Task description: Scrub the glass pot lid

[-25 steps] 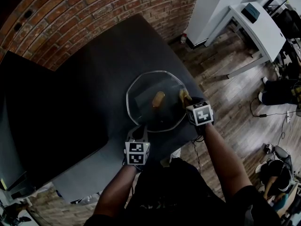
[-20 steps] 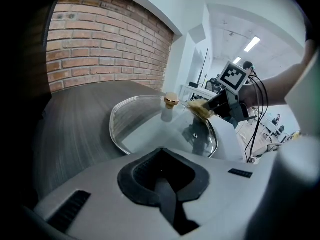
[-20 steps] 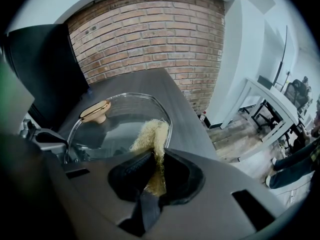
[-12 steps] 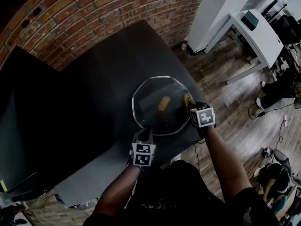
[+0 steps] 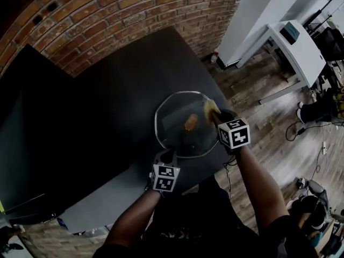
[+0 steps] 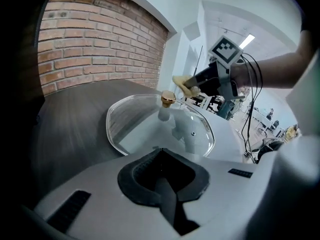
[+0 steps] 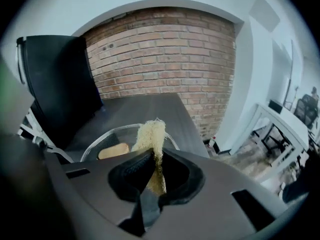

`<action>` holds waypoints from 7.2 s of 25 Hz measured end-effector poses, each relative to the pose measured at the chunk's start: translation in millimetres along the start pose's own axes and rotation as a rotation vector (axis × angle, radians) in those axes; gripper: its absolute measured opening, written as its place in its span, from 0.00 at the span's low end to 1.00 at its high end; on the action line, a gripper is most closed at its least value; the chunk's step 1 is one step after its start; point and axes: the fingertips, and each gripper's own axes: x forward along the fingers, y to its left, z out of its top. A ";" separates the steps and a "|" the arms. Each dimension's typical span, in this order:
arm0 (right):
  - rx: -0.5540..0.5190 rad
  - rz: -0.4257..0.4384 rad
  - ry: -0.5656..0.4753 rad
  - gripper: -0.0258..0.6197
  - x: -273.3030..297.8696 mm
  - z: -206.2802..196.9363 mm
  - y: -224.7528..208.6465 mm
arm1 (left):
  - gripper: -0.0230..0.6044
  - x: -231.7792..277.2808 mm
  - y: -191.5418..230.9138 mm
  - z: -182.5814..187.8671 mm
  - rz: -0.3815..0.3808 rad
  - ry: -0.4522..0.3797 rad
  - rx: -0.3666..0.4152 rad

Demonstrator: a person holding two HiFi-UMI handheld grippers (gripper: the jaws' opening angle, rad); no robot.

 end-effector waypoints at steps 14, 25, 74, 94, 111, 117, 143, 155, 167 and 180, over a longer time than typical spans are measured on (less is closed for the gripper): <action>-0.788 0.482 0.207 0.12 55.6 38.1 162.9 | 0.09 -0.5 -3.7 1.5 0.077 0.052 -0.082; -1.099 0.576 0.399 0.12 82.4 -15.0 196.6 | 0.09 0.1 -2.6 1.4 0.091 0.037 -0.118; -0.186 0.264 0.443 0.12 92.7 -4.4 -23.4 | 0.09 1.3 0.3 1.8 0.113 0.036 -0.150; -1.062 0.726 0.244 0.12 36.0 23.0 196.5 | 0.09 0.5 -6.0 1.4 0.134 0.049 -0.168; -1.468 0.808 0.399 0.12 52.5 -64.4 249.6 | 0.09 -0.4 -1.9 1.8 0.164 0.035 -0.196; -1.442 0.802 0.426 0.12 57.9 -63.5 248.8 | 0.09 0.0 -3.1 1.8 0.167 0.041 -0.197; -0.992 0.573 0.560 0.12 125.1 10.7 181.5 | 0.09 -0.3 -1.9 0.8 0.175 0.047 -0.225; -0.679 0.463 0.546 0.12 148.2 39.7 104.5 | 0.09 -0.5 -0.9 1.1 0.178 0.053 -0.235; -0.474 0.331 0.546 0.12 148.2 37.9 21.3 | 0.09 1.4 1.6 0.8 0.185 0.045 -0.222; -0.375 0.252 0.561 0.12 117.2 7.9 -38.1 | 0.09 -1.0 5.7 4.8 0.177 0.060 -0.230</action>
